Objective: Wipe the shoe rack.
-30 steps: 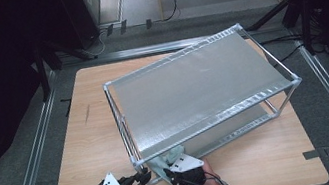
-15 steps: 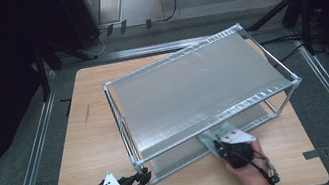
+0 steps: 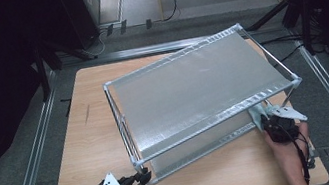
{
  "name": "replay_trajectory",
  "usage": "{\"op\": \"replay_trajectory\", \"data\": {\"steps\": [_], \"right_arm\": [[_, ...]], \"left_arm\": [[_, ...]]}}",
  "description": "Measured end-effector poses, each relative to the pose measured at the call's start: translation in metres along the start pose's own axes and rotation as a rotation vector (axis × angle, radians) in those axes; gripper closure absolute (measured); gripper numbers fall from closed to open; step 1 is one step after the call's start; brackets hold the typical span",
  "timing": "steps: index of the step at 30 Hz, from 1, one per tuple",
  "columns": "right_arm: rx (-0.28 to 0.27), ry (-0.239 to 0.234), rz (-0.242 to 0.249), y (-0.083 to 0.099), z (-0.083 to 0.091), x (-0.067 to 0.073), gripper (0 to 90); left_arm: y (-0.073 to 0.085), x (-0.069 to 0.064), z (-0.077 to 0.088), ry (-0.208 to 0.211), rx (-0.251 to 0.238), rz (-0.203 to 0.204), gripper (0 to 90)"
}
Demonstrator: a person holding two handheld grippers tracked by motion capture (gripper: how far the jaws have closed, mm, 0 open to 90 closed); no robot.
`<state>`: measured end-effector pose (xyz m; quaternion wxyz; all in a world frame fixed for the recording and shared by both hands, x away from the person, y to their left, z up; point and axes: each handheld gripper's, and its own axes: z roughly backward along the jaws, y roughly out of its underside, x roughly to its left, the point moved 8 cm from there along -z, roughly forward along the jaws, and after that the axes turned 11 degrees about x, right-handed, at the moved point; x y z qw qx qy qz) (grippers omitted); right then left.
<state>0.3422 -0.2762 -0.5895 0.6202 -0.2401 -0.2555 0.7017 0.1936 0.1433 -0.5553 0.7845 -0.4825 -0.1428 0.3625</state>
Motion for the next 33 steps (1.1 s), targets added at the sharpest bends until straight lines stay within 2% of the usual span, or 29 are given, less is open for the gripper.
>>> {"op": "replay_trajectory", "data": {"steps": [2, 6, 11, 13, 15, 18, 24, 25, 27, 29, 32, 33], "right_arm": [[-0.004, 0.024, -0.010, 0.000, 0.001, -0.007, 82.6], [-0.020, 0.010, -0.040, -0.001, 0.007, -0.013, 82.9], [-0.074, -0.017, -0.051, -0.004, 0.038, -0.018, 82.8], [-0.079, 0.004, -0.044, 0.001, 0.050, -0.027, 82.8], [-0.069, 0.030, -0.047, 0.008, 0.053, -0.036, 82.9], [-0.027, 0.055, -0.062, 0.024, 0.050, -0.047, 83.1], [0.021, 0.025, -0.074, 0.033, 0.037, -0.048, 82.2], [0.027, 0.021, -0.077, 0.033, 0.033, -0.047, 79.5], [0.024, 0.002, -0.077, 0.032, 0.026, -0.044, 64.0], [0.026, -0.026, -0.069, 0.031, 0.022, -0.039, 60.1], [0.047, -0.016, -0.021, 0.031, 0.014, -0.033, 59.6], [0.047, -0.016, -0.021, 0.031, 0.014, -0.033, 59.6]], "left_arm": [[0.000, 0.000, 0.000, 0.000, 0.000, 0.000, 79.6], [0.000, 0.000, 0.000, -0.001, 0.000, -0.001, 79.6], [0.000, 0.000, 0.000, -0.002, 0.001, -0.003, 79.7], [0.000, 0.000, 0.000, -0.001, 0.001, -0.002, 79.6], [0.000, 0.000, 0.000, -0.003, 0.003, -0.004, 79.6], [0.000, 0.000, 0.000, -0.005, 0.004, -0.006, 79.7], [0.000, 0.000, 0.000, -0.004, 0.004, -0.007, 79.7], [0.000, 0.000, 0.000, -0.003, 0.003, -0.006, 79.7], [0.000, 0.000, 0.000, -0.002, 0.002, -0.006, 79.7], [0.000, 0.000, 0.000, -0.002, 0.002, -0.006, 79.7], [0.000, 0.000, 0.000, -0.002, 0.002, -0.006, 79.7], [0.000, 0.000, 0.000, -0.002, 0.002, -0.006, 79.7]]}}
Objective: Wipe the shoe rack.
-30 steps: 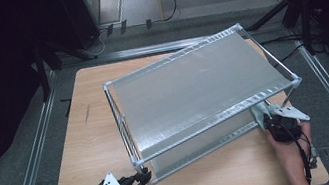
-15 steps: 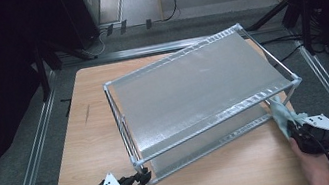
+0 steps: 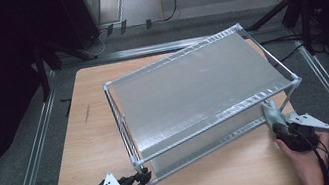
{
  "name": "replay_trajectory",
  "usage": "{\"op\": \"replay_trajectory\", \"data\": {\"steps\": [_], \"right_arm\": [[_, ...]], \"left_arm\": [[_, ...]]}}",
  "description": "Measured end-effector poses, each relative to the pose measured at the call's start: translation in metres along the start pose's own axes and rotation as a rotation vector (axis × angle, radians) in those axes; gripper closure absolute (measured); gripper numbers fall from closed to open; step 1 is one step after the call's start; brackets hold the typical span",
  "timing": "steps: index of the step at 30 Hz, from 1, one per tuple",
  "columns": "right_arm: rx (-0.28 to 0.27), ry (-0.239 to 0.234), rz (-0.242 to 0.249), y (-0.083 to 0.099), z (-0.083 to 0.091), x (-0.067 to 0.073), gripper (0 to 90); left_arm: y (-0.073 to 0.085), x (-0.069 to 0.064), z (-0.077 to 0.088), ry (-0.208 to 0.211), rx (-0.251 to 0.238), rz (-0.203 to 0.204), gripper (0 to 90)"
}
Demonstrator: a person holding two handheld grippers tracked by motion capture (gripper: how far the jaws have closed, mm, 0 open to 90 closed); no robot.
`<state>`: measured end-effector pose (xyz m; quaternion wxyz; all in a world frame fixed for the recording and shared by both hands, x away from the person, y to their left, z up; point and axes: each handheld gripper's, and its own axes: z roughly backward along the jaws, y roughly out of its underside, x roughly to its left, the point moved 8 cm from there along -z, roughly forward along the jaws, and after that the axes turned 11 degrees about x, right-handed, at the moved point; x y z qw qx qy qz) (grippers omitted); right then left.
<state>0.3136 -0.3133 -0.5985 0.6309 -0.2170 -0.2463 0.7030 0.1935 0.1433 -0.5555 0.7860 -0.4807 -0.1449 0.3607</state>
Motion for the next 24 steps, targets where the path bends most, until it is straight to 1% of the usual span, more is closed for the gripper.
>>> {"op": "replay_trajectory", "data": {"steps": [1, 3, 4, 7, 8, 10, 12, 14, 18, 21, 24], "right_arm": [[0.000, 0.017, 0.006, -0.001, -0.003, 0.000, 67.9], [0.010, 0.025, -0.009, -0.003, -0.002, -0.003, 80.5], [0.002, 0.029, -0.017, -0.005, -0.002, -0.004, 82.0], [-0.071, 0.024, -0.067, -0.018, 0.003, -0.006, 83.0], [-0.081, 0.032, -0.069, -0.021, 0.004, -0.007, 83.0], [-0.070, 0.030, -0.058, -0.023, -0.001, -0.005, 83.1], [-0.043, 0.029, -0.040, -0.021, -0.008, -0.003, 83.2], [-0.030, 0.026, -0.025, -0.019, -0.012, 0.002, 83.3], [-0.018, 0.012, 0.011, -0.016, -0.012, 0.017, 83.4], [-0.011, 0.015, 0.058, -0.013, -0.011, 0.029, 83.3], [-0.010, -0.001, 0.081, -0.010, -0.010, 0.041, 83.3]], "left_arm": [[0.000, 0.000, 0.000, 0.000, 0.000, 0.000, 79.7], [0.000, 0.000, 0.000, 0.000, -0.001, 0.002, 79.7], [0.000, 0.000, 0.000, 0.000, -0.001, 0.002, 79.7], [0.000, 0.000, -0.001, 0.002, -0.002, 0.004, 79.7], [0.000, 0.000, -0.001, 0.002, -0.002, 0.004, 79.7], [0.000, 0.000, -0.001, 0.003, -0.003, 0.005, 79.7], [0.000, 0.000, -0.001, 0.004, -0.003, 0.006, 79.7], [0.000, 0.000, -0.001, 0.004, -0.003, 0.006, 79.7], [0.000, 0.000, -0.001, 0.003, -0.002, 0.005, 79.7], [0.000, 0.000, -0.001, 0.002, -0.003, 0.003, 79.7], [0.000, 0.000, -0.001, 0.002, -0.003, 0.005, 79.7]]}}
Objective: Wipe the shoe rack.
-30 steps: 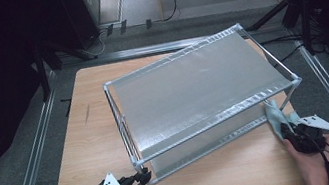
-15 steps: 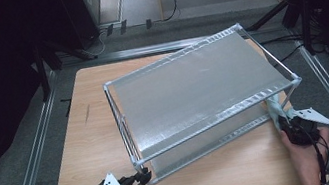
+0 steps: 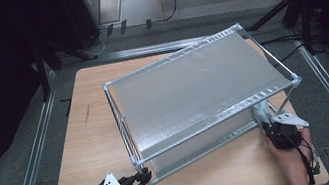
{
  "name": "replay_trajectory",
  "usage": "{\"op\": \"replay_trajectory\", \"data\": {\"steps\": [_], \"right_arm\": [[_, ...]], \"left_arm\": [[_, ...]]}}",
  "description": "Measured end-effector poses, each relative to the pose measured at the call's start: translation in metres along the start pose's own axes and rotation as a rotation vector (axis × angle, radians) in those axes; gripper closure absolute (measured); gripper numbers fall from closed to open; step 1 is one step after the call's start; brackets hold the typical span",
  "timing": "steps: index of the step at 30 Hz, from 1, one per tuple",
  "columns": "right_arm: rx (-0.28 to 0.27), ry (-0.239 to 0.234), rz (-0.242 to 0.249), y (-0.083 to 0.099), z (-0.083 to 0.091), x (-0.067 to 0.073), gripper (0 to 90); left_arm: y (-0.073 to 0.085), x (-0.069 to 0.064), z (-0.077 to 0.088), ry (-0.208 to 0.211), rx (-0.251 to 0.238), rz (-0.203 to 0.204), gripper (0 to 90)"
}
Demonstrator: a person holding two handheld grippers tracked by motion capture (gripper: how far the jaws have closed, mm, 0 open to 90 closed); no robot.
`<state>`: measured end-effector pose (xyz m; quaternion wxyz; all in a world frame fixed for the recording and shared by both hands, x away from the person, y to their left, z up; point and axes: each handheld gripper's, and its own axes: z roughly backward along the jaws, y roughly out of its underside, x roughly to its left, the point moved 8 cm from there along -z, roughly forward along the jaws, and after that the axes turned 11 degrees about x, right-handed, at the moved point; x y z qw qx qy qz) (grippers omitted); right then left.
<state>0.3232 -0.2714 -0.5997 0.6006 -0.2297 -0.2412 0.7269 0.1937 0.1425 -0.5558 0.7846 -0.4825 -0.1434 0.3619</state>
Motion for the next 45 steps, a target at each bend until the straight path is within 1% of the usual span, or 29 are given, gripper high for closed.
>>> {"op": "replay_trajectory", "data": {"steps": [4, 7, 9, 13, 16, 17, 23, 25, 29, 34, 38, 42, 45], "right_arm": [[0.000, -0.025, 0.021, 0.002, 0.002, 0.014, 83.3], [-0.004, -0.046, 0.026, 0.004, 0.003, 0.025, 83.3], [-0.007, -0.050, 0.046, 0.006, 0.004, 0.033, 83.3], [-0.006, -0.073, 0.077, 0.007, 0.006, 0.052, 83.3], [-0.006, -0.092, 0.105, 0.008, 0.007, 0.067, 83.4], [-0.007, -0.098, 0.114, 0.008, 0.007, 0.072, 83.3], [-0.010, -0.150, 0.158, 0.012, 0.011, 0.105, 83.3], [-0.010, -0.169, 0.181, 0.013, 0.012, 0.117, 83.3], [-0.007, -0.223, 0.220, 0.017, 0.016, 0.147, 83.3], [-0.007, -0.287, 0.293, 0.025, 0.023, 0.188, 83.3], [-0.010, -0.332, 0.342, 0.031, 0.028, 0.216, 83.3], [-0.009, -0.367, 0.369, 0.035, 0.032, 0.236, 83.3], [-0.011, -0.386, 0.383, 0.038, 0.034, 0.247, 83.3]], "left_arm": [[0.000, 0.000, 0.000, 0.002, 0.000, 0.002, 79.7], [0.000, 0.000, 0.000, 0.002, 0.000, 0.002, 79.7], [0.000, 0.000, -0.001, 0.001, 0.000, 0.002, 79.7], [0.000, -0.001, -0.001, 0.003, -0.001, 0.002, 79.7], [0.000, -0.002, -0.001, -0.012, 0.002, -0.013, 79.9], [0.000, -0.002, -0.001, -0.010, 0.003, -0.014, 79.9], [-0.001, -0.003, -0.002, -0.003, 0.003, -0.012, 79.9], [-0.001, -0.004, -0.002, -0.001, 0.005, -0.012, 79.9], [-0.001, -0.006, -0.003, 0.002, 0.007, -0.015, 79.9], [-0.001, -0.006, -0.003, 0.002, 0.007, -0.018, 80.0], [-0.001, -0.006, -0.003, 0.002, 0.007, -0.022, 80.0], [-0.001, -0.006, -0.004, 0.001, 0.008, -0.021, 80.0], [-0.001, -0.006, -0.004, 0.003, 0.008, -0.020, 80.0]]}}
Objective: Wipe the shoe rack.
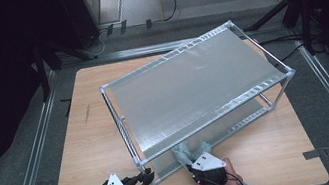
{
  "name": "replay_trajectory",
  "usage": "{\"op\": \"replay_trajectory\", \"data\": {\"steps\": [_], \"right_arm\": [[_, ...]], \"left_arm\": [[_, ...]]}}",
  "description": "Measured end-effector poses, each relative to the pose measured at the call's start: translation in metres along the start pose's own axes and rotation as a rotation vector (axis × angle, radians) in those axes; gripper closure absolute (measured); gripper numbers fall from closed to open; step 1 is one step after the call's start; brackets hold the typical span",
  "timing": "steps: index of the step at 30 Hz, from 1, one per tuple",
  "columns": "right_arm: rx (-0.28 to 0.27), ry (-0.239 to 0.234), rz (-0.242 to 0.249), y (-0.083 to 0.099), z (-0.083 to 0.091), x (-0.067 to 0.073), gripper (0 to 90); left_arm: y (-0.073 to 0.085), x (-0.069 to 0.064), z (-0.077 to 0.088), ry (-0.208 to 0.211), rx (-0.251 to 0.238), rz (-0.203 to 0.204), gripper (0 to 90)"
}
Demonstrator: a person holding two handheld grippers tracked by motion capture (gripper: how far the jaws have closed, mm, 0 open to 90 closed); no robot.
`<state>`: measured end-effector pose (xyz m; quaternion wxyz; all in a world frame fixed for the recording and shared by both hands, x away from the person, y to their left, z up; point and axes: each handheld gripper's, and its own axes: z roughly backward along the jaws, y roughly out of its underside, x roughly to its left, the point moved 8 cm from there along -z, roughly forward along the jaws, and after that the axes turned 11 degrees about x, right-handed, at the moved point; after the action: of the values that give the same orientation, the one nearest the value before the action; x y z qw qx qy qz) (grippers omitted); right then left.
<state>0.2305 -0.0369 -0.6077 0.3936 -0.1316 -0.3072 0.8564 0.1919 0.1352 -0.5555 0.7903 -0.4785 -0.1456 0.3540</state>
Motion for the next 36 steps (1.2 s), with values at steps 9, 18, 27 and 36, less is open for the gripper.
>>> {"op": "replay_trajectory", "data": {"steps": [9, 18, 27, 36], "right_arm": [[0.007, -0.059, 0.051, -0.004, -0.005, 0.033, 83.2], [0.007, -0.156, 0.075, -0.008, -0.004, 0.062, 82.8], [0.005, -0.134, 0.083, -0.006, -0.002, 0.053, 82.8], [0.001, -0.039, 0.029, -0.003, 0.004, 0.004, 82.8]], "left_arm": [[-0.001, -0.004, -0.002, 0.011, 0.000, -0.003, 80.0], [-0.001, -0.008, -0.004, 0.016, 0.002, -0.015, 80.0], [-0.001, -0.008, -0.003, 0.018, 0.004, -0.017, 80.0], [0.000, -0.007, -0.003, 0.018, 0.004, -0.020, 80.1]]}}
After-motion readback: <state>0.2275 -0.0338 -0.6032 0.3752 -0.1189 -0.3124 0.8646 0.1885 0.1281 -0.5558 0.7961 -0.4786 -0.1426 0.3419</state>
